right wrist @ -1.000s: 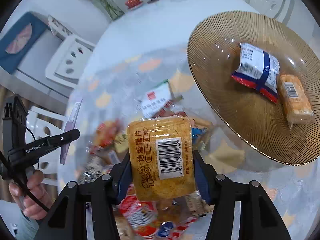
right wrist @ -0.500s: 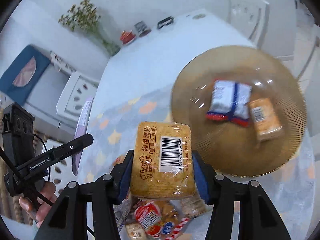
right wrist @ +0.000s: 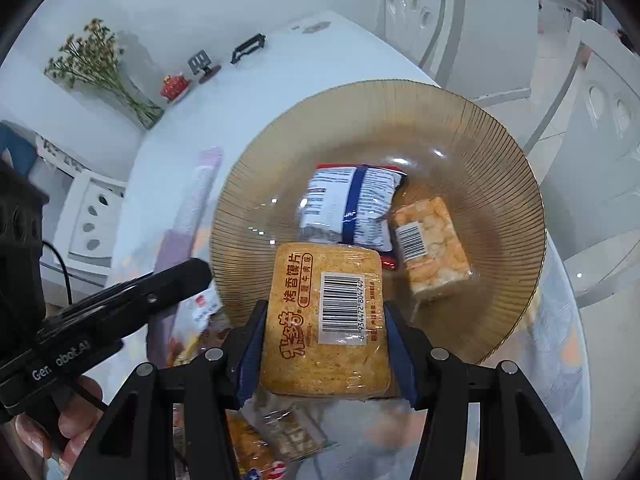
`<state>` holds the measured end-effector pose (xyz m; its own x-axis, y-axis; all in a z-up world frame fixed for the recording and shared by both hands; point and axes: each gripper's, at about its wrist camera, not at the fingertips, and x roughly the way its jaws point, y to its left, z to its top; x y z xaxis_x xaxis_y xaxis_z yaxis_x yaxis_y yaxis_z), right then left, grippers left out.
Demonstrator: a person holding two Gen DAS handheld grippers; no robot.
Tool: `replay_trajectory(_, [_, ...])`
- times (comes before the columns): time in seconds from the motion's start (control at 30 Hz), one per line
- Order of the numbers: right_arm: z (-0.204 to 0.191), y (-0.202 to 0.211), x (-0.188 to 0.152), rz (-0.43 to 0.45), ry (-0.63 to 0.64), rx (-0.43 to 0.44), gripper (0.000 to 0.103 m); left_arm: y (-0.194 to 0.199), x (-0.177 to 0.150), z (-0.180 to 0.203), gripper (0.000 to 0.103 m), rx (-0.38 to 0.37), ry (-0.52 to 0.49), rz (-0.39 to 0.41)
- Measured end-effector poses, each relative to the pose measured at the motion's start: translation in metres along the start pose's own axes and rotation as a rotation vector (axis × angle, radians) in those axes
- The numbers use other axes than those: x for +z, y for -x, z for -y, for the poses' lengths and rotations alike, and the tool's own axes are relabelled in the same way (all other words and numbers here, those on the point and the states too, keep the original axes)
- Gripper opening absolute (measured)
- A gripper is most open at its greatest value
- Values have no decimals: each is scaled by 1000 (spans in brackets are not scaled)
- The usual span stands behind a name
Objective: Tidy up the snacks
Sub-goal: 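Carry both packs to the amber plate and release them, then grasp the purple-blue bag with the left tool while the right tool grasps the red-white bag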
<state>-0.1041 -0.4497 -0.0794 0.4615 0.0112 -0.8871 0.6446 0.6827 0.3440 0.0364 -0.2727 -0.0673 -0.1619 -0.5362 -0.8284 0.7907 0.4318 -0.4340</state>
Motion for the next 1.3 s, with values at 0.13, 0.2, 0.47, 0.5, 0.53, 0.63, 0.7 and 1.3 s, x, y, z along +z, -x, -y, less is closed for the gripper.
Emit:
replay_trajectory(0.13, [10,-7,6,-11,-15,-18,58,-20,10,-7,11,-48,26,-37])
replay_trajectory(0.2, [14,-6,7,-5,-17,-23,58,-26,11,-10,27,-88,37,-66])
replay_trajectory(0.47, [7,-3,-1,-10,24,-5,58,-12,1,-27,32,-76,79,-54])
replay_trajectory(0.5, [4,-2,-3,-9,32,-1,58,-7,-3,-30,32,-63,85,-46])
replay_trajectory(0.53, [-1,0,-7,-6,47,6,58,1,-6,-34,32,-51,96,-37])
replay_trajectory(0.63, [-19,7,-15,8,109,17,58,23,-19,-45,32,-26,126,-6])
replay_trajectory(0.7, [-35,12,-22,14,158,19,58,45,-33,-54,32,5,152,24])
replay_trajectory(1.3, [-116,12,-117,-115,364,141,67,160,-189,-121,55,159,469,156])
